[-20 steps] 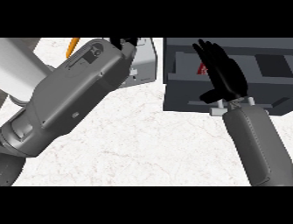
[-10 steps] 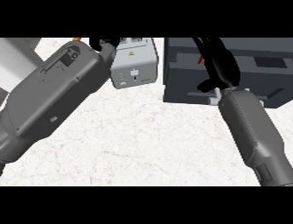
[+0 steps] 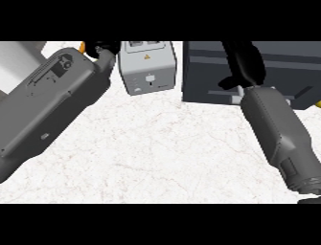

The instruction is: Pick up the can, place it into the drawer and close the drawer

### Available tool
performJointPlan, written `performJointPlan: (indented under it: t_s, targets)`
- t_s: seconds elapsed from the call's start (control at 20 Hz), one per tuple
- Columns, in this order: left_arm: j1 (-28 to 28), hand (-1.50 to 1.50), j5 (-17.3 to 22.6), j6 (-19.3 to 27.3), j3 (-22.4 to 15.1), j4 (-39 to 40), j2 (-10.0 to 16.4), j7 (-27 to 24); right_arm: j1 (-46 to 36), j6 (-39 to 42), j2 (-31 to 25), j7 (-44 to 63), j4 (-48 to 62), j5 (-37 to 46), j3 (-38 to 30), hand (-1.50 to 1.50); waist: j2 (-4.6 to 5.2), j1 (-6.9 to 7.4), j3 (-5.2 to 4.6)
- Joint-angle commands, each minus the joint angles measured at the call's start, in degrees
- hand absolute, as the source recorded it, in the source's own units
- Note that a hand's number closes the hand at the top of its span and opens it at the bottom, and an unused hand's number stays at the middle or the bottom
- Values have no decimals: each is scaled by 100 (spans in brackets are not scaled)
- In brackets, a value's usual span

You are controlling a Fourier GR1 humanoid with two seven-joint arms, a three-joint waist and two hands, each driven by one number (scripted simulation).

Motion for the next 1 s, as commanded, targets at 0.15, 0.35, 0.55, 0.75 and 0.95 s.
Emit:
performJointPlan:
  t_s: [0.15, 0.35, 0.55, 0.75, 0.95]
  targets:
    - [139, -150, -169, 54, -42, -421, 191, 225, -469, -659, -197, -123, 973, -64, -343, -150, 108, 69, 72]
    - [330, -150, -202, -9, 61, -619, 283, 138, -1107, -529, -230, 312, 1228, 87, -352, -150, 127, 144, 66]
    - [83, -150, -290, 155, -9, -601, 249, 406, -1263, -561, -422, 299, 1449, 149, -368, -150, 169, 151, 74]
    - [269, -150, -273, 81, -62, -979, 380, 548, -1488, -482, -481, 442, 1576, 172, -397, -150, 176, 288, 71]
    - [393, -150, -269, 32, 10, -1120, 513, 591, -1751, 201, -474, -186, 1760, -129, -598, -150, 176, 312, 73]
